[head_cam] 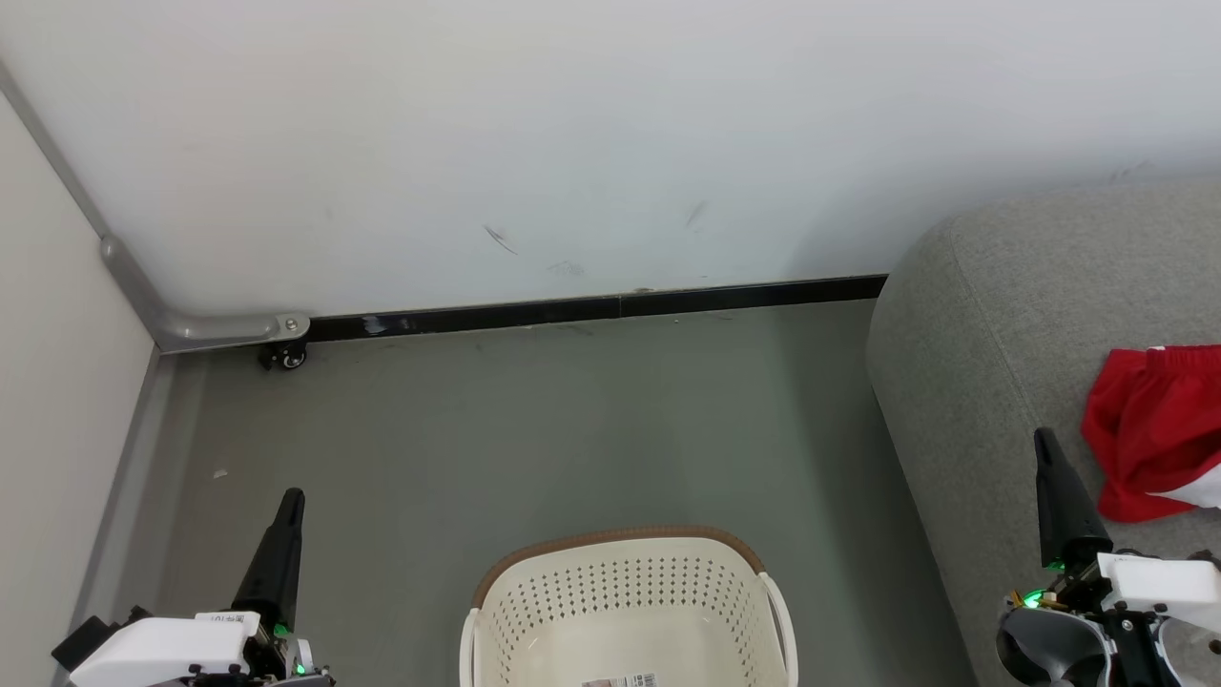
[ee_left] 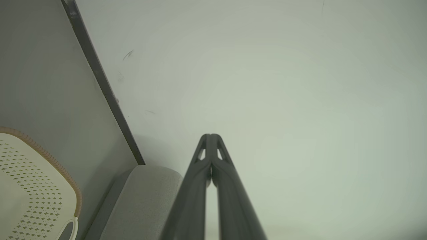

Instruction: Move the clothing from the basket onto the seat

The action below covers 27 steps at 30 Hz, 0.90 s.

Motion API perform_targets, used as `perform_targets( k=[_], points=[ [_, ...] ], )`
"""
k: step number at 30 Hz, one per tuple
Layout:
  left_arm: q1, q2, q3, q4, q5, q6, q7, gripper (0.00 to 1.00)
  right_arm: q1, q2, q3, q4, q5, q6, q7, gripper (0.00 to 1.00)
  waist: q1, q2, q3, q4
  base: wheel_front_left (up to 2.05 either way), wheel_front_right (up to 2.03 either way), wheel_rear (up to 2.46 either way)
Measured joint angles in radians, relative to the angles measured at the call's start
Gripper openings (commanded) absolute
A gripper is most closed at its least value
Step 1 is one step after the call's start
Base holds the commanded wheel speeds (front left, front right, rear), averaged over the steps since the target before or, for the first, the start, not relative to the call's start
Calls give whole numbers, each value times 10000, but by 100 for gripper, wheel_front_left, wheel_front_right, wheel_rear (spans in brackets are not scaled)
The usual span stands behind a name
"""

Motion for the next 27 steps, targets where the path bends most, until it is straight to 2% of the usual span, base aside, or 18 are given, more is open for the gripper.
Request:
perform_targets(
  k=[27],
  points=[
    [0,-2,0,-8,0,0,-2,0,0,2,-17,2,-2,0,2,0,-1,0,0,0,0,0,0]
  ],
)
